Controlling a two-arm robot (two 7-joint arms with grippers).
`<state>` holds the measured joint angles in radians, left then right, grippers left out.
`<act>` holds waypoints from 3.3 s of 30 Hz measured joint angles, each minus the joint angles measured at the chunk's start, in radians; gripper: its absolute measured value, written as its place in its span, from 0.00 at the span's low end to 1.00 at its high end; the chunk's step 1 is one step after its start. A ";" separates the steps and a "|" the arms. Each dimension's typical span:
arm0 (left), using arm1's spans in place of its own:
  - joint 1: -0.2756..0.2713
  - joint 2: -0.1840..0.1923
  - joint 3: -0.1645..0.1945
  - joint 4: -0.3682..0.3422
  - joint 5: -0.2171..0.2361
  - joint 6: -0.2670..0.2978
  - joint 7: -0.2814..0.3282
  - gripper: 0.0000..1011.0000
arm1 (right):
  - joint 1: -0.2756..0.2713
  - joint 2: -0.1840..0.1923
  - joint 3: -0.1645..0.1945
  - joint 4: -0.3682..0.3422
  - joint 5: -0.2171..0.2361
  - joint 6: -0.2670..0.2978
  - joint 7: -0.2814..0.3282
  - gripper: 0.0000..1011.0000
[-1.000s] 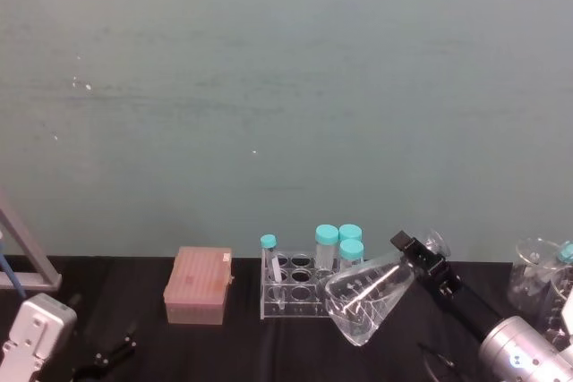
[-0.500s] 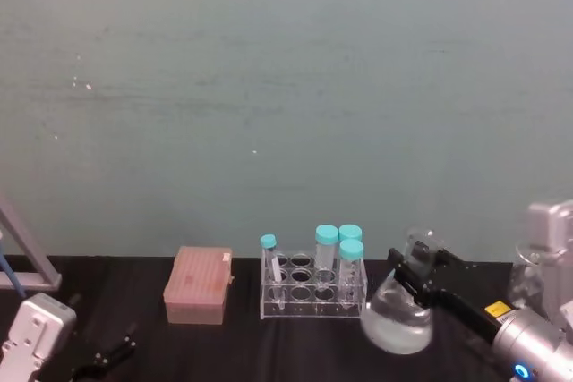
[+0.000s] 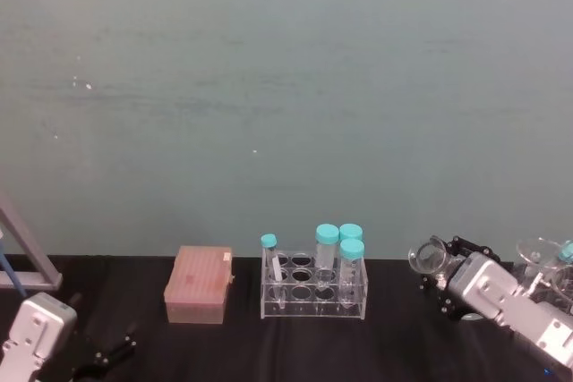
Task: Pick up the beaker with the right gripper, shake it three times, and then put it down.
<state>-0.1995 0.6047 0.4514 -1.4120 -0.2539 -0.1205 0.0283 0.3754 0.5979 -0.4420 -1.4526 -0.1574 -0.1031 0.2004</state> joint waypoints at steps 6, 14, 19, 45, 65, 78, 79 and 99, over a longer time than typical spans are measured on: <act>0.000 0.000 0.000 0.000 0.000 0.000 0.000 0.99 | 0.003 0.002 -0.006 0.007 -0.048 -0.008 -0.005 0.45; 0.000 0.000 0.000 0.000 0.000 0.000 0.000 0.99 | -0.046 -0.096 0.110 -0.003 0.203 0.000 0.050 0.45; 0.000 0.000 0.000 0.000 0.000 0.000 0.000 0.99 | -0.086 -0.193 0.206 -0.028 0.436 0.128 0.103 0.45; 0.000 0.000 0.000 0.000 0.000 0.000 0.000 0.99 | -0.123 -0.238 0.226 -0.069 0.533 0.298 0.067 0.45; 0.000 0.000 0.000 0.000 0.000 0.000 0.000 0.99 | -0.127 -0.252 0.244 -0.069 0.595 0.312 0.111 0.45; 0.000 0.000 0.000 0.000 0.000 0.000 0.000 0.99 | -0.164 -0.502 0.491 -0.081 1.202 0.648 0.086 0.45; 0.000 0.000 0.000 0.000 0.000 0.000 0.000 0.99 | -0.166 -0.517 0.508 -0.080 1.232 0.665 0.061 0.46; 0.000 0.000 0.000 0.000 0.000 0.000 0.000 0.99 | -0.094 -0.154 0.194 -0.043 0.558 0.213 0.144 0.45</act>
<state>-0.1995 0.6047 0.4514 -1.4120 -0.2539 -0.1205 0.0283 0.2818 0.4439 -0.2482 -1.4955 0.4007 0.1097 0.3442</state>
